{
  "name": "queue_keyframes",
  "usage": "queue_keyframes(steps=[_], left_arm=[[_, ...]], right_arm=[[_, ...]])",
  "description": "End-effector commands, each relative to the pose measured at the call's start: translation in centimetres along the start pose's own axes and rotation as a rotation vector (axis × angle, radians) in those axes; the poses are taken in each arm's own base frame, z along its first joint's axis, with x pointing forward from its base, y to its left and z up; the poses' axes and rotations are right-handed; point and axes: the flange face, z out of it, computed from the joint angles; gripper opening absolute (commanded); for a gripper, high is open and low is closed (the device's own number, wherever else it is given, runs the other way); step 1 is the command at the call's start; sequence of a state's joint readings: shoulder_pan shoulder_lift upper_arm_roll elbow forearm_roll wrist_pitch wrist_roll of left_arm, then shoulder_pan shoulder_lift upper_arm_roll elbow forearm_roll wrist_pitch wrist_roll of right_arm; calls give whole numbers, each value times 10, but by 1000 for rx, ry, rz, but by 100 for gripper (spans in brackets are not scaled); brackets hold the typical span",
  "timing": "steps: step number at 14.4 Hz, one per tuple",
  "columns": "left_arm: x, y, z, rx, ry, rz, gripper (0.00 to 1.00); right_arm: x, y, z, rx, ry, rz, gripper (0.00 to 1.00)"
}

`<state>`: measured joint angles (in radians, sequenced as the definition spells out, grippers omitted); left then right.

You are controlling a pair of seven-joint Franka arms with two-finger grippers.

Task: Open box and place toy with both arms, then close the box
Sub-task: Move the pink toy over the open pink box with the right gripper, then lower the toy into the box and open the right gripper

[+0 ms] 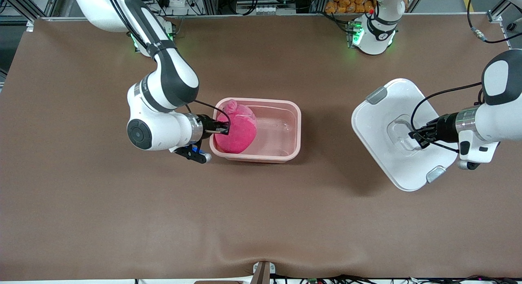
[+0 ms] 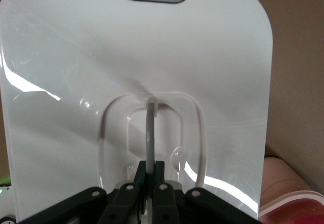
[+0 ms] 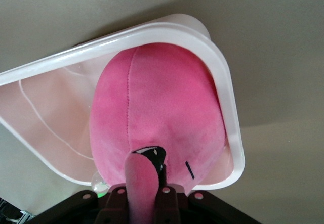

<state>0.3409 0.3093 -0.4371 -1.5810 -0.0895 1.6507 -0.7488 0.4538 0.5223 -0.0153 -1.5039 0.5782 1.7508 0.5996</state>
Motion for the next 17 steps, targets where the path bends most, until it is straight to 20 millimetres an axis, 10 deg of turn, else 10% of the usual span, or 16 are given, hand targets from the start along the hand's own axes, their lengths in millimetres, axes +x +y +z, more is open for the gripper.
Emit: queue_keyframes(steps=[1, 17], left_arm=[[2, -4, -5, 4, 18, 17, 0], [11, -11, -3, 2, 13, 17, 0]], right_arm=[[7, 1, 5, 17, -11, 10, 0], [-4, -35, 92, -146, 177, -70, 0]])
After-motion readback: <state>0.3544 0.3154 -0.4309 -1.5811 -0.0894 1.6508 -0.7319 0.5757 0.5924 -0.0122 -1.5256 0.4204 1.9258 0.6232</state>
